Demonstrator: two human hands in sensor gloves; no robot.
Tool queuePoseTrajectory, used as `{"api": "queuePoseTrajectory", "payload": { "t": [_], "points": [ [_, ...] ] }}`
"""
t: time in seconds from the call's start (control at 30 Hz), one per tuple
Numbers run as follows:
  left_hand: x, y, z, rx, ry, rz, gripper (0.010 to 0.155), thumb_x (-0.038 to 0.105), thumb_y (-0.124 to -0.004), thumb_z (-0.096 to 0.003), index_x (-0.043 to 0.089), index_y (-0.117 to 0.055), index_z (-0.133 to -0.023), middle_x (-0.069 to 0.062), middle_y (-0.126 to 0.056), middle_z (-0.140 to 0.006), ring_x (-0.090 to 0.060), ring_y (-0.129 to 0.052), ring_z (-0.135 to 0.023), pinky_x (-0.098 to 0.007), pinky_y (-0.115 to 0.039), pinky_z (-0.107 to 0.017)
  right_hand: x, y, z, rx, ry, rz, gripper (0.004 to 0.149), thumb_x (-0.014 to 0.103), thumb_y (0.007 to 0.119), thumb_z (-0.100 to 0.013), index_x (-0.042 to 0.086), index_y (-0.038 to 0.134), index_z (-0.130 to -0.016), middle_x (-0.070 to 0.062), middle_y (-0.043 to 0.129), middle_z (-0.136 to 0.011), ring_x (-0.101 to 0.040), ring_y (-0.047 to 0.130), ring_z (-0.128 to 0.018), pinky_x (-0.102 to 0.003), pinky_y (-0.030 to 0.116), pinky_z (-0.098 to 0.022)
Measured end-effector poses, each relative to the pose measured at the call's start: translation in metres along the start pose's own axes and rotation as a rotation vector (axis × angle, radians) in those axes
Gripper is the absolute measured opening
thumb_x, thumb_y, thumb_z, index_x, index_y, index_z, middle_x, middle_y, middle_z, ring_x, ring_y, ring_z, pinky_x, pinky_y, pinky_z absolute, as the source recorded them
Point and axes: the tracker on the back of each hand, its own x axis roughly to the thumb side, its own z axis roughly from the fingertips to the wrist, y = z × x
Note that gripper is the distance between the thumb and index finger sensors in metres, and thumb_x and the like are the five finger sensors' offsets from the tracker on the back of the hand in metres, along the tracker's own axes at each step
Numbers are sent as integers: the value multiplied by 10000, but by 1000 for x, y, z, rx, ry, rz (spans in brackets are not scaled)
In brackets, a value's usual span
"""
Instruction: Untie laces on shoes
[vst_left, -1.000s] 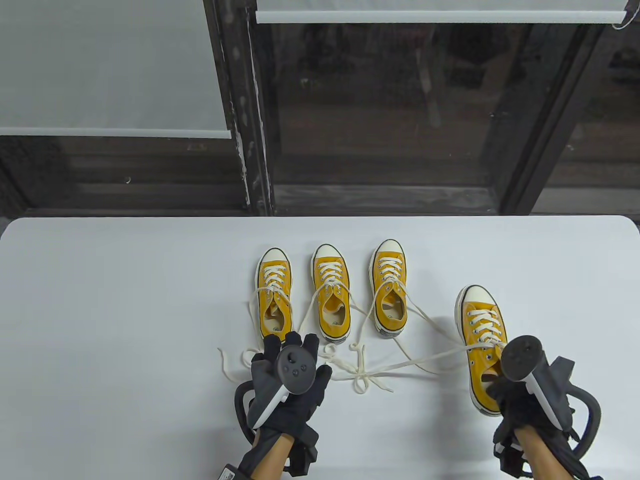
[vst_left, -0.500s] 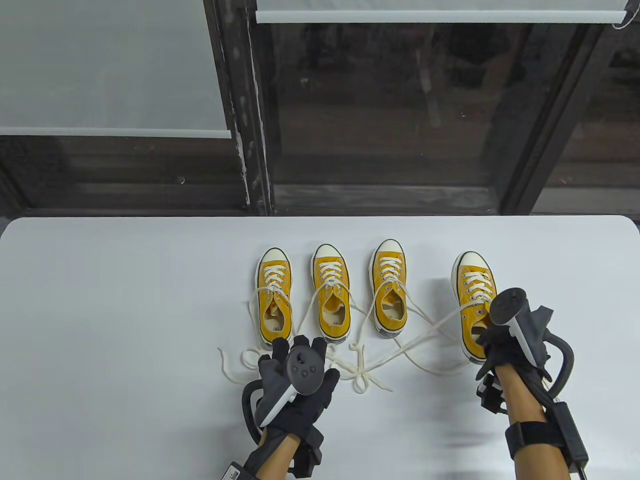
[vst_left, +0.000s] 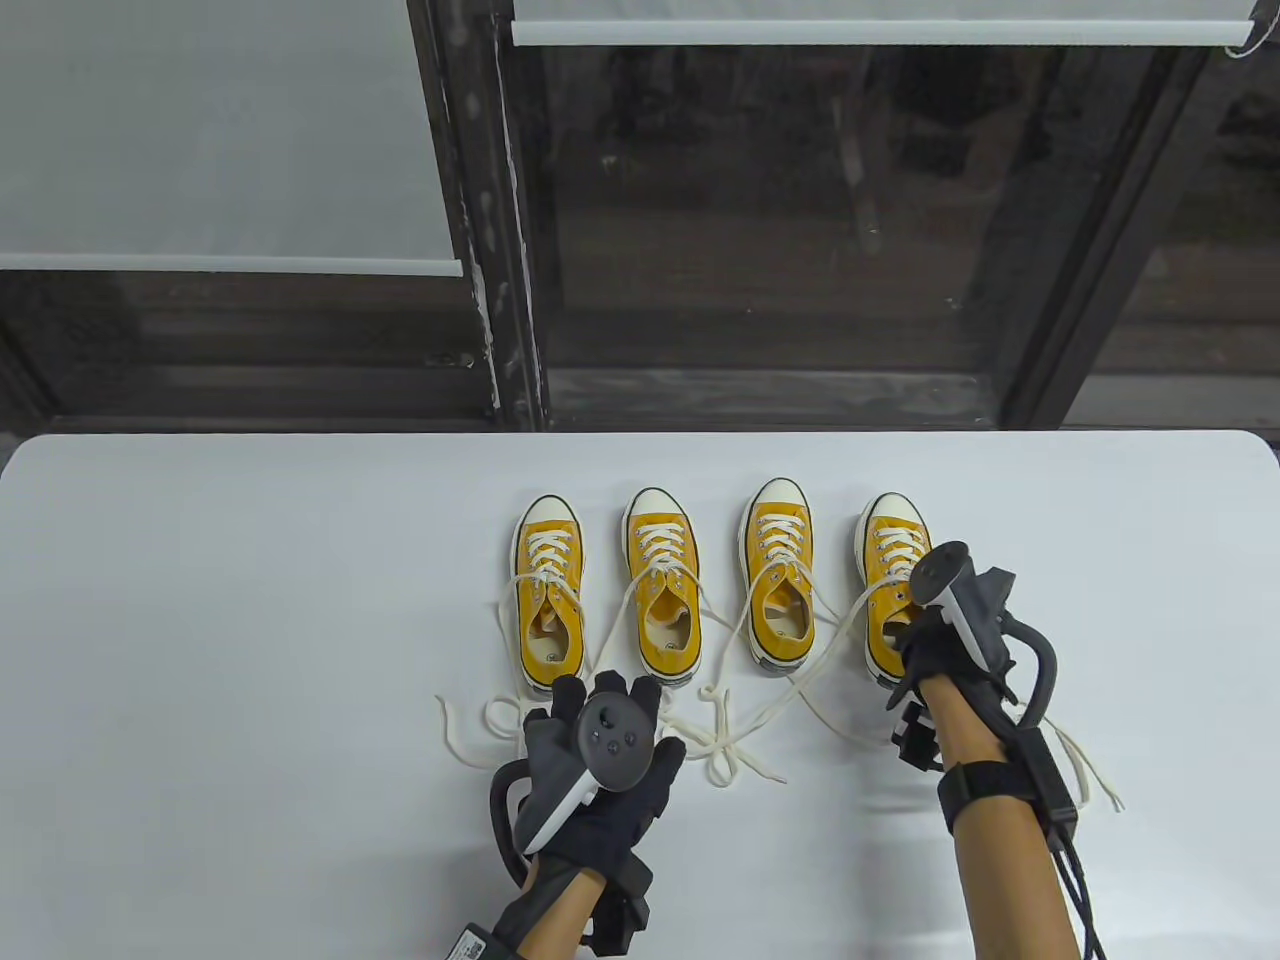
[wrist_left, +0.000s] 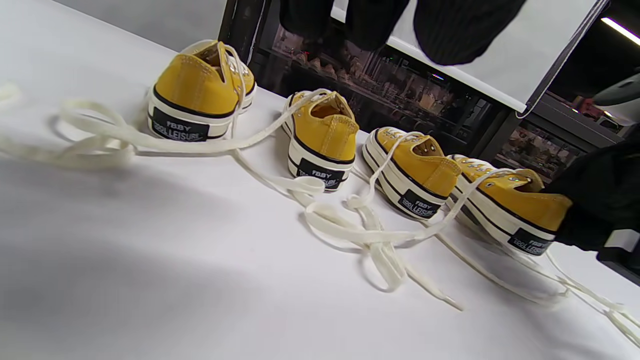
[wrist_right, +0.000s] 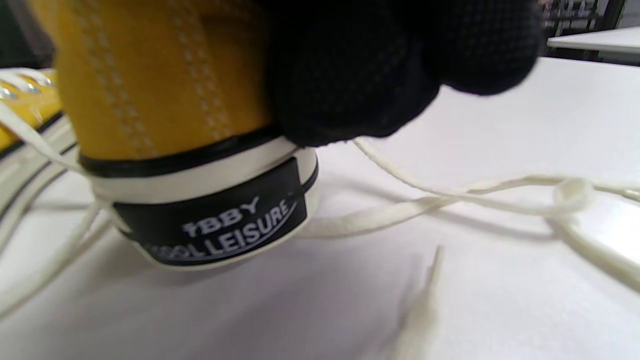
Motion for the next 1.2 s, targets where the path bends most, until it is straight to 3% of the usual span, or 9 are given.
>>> {"api": "queuePoseTrajectory", "payload": {
  "t": [0.23,0.4,0.53,0.77,0.97,1.2],
  "points": [
    [1,-2,0,-11,3,-10,683,538,-686,-583,312,-457,-1185,-53,-363,-1291,-399,-150,-1179,-723,-188,-800,-1,11,-3,-13,14,12,441,406,696,-632,105,781,-943,9,954,-630,-70,1017,-402,-349,842,-460],
    [1,-2,0,-11,7,-13,675,531,-683,-586,312,-462,-1184,-58,-366,-1291,-400,-158,-1180,-725,-188,-798,-17,0,6,70,-26,-102,579,516,632,-633,125,665,-1058,-39,901,-767,-161,990,-542,-431,785,-531],
    [0,-2,0,-18,11,-14,680,530,-684,-585,313,-451,-1186,-57,-367,-1290,-366,-158,-1196,-720,-181,-804,-33,-22,28,98,-149,-247,669,527,605,-642,162,421,-1172,-140,688,-1025,-318,839,-847,-549,653,-664],
    [-2,-2,0,-23,11,-1,697,537,-685,-582,336,-407,-1189,-45,-350,-1296,-344,-130,-1211,-694,-151,-818,-53,-40,81,-51,-341,-294,623,495,628,-641,240,444,-1179,-157,524,-1149,-435,579,-1044,-678,477,-716],
    [-2,0,1,-15,6,0,723,557,-684,-575,365,-359,-1192,-27,-312,-1307,-345,-102,-1213,-704,-133,-812,-61,-22,121,-16,-513,-345,633,497,637,-639,265,428,-1190,-157,433,-1200,-490,399,-1098,-710,384,-719],
    [-7,3,0,-5,27,15,774,603,-691,-555,402,-293,-1186,1,-258,-1317,-344,-50,-1210,-709,-107,-805,-57,-3,139,-54,-581,-239,652,517,627,-639,280,394,-1200,-158,372,-1221,-501,284,-1108,-723,327,-715]
  ]
}}
